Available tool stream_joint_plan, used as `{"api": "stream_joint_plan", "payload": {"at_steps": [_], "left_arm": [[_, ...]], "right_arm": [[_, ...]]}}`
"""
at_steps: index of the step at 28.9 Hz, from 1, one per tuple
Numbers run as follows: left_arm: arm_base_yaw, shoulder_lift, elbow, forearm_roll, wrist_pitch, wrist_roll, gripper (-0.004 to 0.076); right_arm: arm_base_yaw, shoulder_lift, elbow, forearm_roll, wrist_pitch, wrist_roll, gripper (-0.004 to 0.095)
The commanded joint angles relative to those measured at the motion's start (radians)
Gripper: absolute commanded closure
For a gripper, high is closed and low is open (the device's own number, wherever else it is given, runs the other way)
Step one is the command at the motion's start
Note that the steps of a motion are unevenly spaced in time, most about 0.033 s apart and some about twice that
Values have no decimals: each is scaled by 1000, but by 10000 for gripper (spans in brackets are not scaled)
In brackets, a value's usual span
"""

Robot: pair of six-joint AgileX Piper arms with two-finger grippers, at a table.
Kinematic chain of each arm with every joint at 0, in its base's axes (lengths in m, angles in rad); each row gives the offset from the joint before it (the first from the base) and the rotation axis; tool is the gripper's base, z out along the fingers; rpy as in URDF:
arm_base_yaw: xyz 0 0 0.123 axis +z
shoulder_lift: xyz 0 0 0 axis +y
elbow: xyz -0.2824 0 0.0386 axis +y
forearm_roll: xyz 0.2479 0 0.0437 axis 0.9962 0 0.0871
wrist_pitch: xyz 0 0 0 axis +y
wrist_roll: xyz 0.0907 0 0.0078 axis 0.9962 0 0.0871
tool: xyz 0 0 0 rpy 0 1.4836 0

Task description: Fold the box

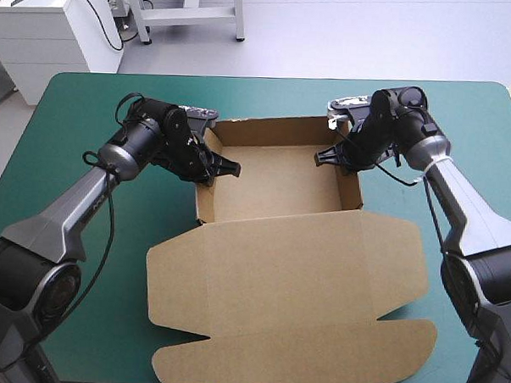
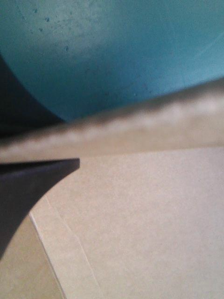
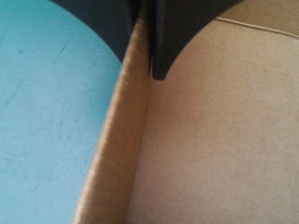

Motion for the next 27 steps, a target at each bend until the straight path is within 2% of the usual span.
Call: {"api": "stream_joint_plan", "payload": {"at_steps": [1,13,15,17,21,23,25,27], "left_arm": [[-22,-31,-39,-131,-98,60,731],[-22,54,-39,-157,-73,62,730],[-22,54,-39,-157,-69,95,717],[-22,54,-39,-164,-59,127,677],[-17,55,-39,-167,-32,161,509],[-17,55,-39,-155,-13,205,353],[-17,55,-41,-134,2,208,209],[-17,55,-42,-111,8,179,100]], "right_arm": [[12,-11,-25,106,37,-56,923],[12,26,-25,76,37,-58,917],[12,26,-25,66,39,-88,873],[12,26,-25,66,39,-94,770],[12,26,-25,75,39,-94,421],[12,26,-25,73,39,-94,231],[12,26,-25,73,39,-94,122],[12,26,-25,77,39,-94,85]]}}
